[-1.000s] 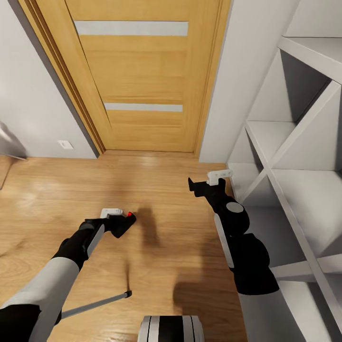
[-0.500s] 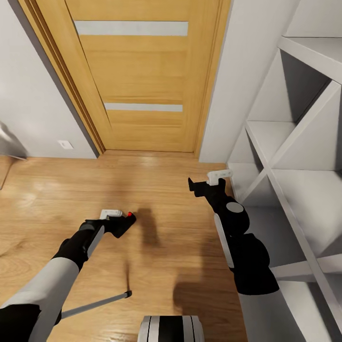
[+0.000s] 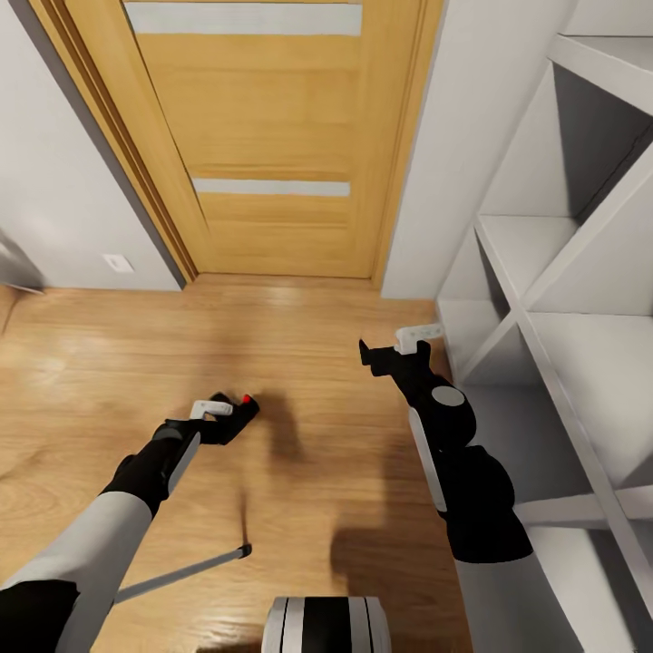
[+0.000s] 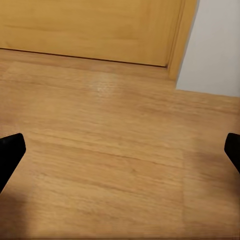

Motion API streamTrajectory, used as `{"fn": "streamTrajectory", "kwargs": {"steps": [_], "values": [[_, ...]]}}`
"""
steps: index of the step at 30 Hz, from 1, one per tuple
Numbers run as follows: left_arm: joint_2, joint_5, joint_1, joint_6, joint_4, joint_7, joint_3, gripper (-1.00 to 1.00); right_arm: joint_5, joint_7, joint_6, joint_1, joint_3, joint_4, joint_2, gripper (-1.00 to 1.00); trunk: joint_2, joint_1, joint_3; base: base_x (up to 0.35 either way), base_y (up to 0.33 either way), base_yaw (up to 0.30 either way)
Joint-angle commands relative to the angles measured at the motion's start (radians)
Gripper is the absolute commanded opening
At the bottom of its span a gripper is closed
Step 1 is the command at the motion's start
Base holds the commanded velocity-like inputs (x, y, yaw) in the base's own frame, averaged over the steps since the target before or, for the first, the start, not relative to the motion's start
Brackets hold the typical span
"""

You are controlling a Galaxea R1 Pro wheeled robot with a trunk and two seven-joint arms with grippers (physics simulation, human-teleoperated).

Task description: Attach the digital camera to the camera tripod in the bedroom.

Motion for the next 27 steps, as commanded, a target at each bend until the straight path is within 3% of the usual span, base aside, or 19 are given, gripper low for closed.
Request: {"fn": "streamTrajectory", "kwargs": {"steps": [1,27], "values": [[0.001,-0.002,0.000,0.005,-0.001,0.004,-0.006,1.00,0.008,0.001,0.006,-0.001,0.001,-0.001,0.000,1.00,-0.001,0.000,-0.005,0.000,0.000,0.000],[-0.003,-0.005,0.000,0.005,-0.017,0.004,-0.004,1.00,0.008,0.001,0.006,-0.001,0.001,0.001,0.000,1.00,-0.007,0.012,-0.105,0.000,0.000,0.000]]}}
